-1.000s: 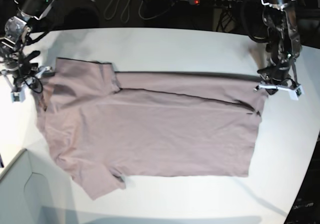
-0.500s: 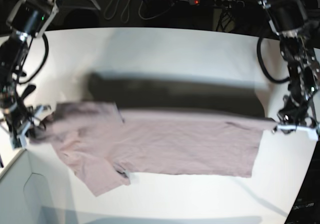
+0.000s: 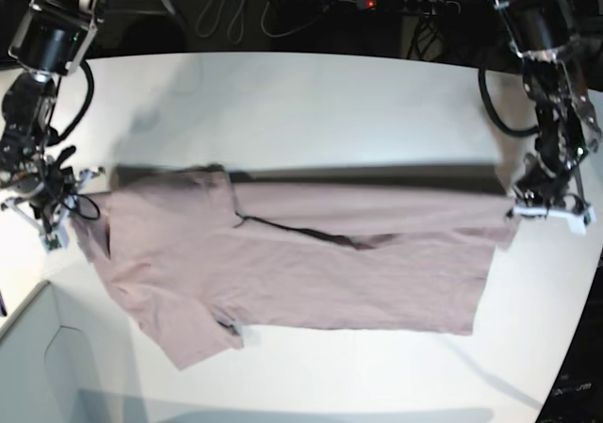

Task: Layout the t-shirt on the table in an organized manner, then fold the t-shirt properly
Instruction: 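Lay the folded edge down and pull it taut with both grippers, then regrasp the shirt corner with the right gripper and pull it outward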

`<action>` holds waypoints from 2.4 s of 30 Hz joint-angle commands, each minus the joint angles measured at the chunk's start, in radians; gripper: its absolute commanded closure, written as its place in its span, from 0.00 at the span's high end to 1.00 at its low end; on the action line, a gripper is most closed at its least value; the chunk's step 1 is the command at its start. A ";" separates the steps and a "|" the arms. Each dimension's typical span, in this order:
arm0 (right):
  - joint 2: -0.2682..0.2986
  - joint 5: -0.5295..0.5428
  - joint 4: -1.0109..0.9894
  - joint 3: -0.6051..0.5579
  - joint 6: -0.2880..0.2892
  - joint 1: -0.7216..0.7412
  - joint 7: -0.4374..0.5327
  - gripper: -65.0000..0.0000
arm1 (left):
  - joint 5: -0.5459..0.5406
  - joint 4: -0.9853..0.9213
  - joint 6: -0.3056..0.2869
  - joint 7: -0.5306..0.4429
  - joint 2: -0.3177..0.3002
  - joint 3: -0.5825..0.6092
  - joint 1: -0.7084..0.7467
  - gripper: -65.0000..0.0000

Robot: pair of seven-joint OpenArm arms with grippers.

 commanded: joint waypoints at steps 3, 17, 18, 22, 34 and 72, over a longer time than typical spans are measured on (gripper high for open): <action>0.037 0.005 0.086 0.004 -0.005 -0.051 0.013 0.00 | -0.006 0.036 -0.002 -0.019 -0.014 -0.041 0.031 0.00; -0.003 0.008 0.356 0.005 -0.005 -0.350 0.013 0.00 | -0.008 0.137 -0.002 -0.021 -0.004 -0.105 0.220 0.00; -0.006 0.008 0.342 0.005 -0.005 -0.359 0.013 0.00 | -0.008 0.137 -0.002 -0.021 -0.003 -0.105 0.226 0.00; -0.032 0.008 0.290 0.005 -0.005 -0.365 0.014 0.00 | -0.008 0.137 -0.002 -0.022 -0.003 -0.105 0.244 0.00; -0.030 0.005 0.213 0.039 -0.005 -0.356 0.010 0.16 | -0.008 0.137 -0.002 -0.022 -0.001 -0.131 0.251 0.00; -0.377 0.008 0.340 0.114 -0.005 -0.491 0.013 0.48 | -0.009 0.139 -0.002 -0.021 0.028 -0.131 0.243 0.00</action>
